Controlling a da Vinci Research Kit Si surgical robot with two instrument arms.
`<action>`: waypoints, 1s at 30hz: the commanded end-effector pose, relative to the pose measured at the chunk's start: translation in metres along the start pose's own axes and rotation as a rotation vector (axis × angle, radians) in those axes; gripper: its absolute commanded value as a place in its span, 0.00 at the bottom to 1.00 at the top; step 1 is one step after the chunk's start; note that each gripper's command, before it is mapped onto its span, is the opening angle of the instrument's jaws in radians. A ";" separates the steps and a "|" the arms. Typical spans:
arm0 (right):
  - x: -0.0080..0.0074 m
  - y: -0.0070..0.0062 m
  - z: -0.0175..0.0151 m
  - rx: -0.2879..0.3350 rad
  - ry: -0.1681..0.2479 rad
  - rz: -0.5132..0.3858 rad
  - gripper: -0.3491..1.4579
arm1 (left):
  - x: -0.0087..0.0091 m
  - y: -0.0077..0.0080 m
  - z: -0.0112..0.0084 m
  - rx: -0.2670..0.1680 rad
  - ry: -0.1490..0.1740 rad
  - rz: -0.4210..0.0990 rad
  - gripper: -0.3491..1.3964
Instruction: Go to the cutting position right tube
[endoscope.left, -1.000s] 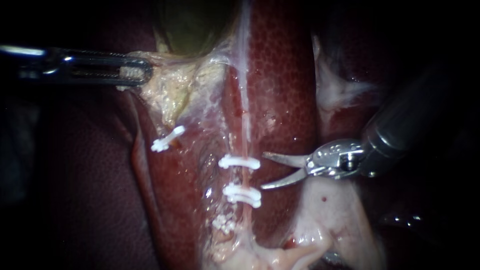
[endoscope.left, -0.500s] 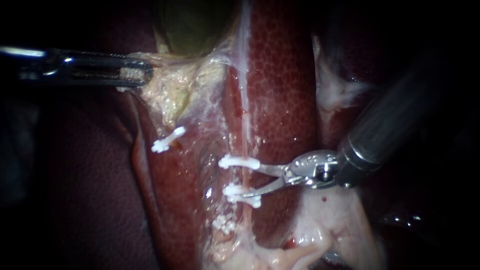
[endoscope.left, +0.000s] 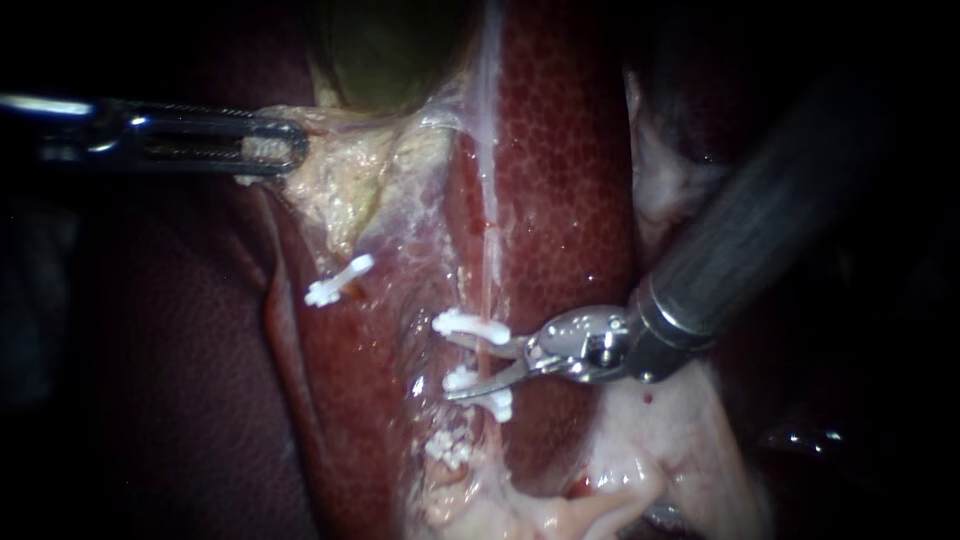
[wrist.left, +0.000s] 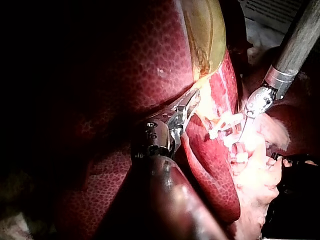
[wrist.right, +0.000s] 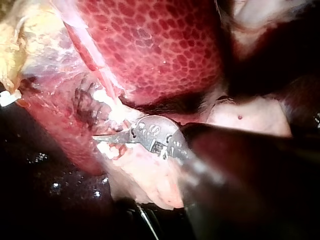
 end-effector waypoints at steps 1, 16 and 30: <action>0.0000 0.0000 0.0001 0.001 0.004 0.008 0.94 | 0.0000 0.0000 0.0000 -0.001 0.000 0.000 0.00; 0.0006 0.0010 0.0008 -0.016 0.029 0.124 0.88 | 0.0000 -0.0002 0.0001 -0.003 -0.001 -0.001 0.00; 0.0005 0.0013 0.0009 -0.020 0.030 0.159 0.87 | 0.0000 -0.0003 0.0002 -0.003 -0.001 -0.001 0.00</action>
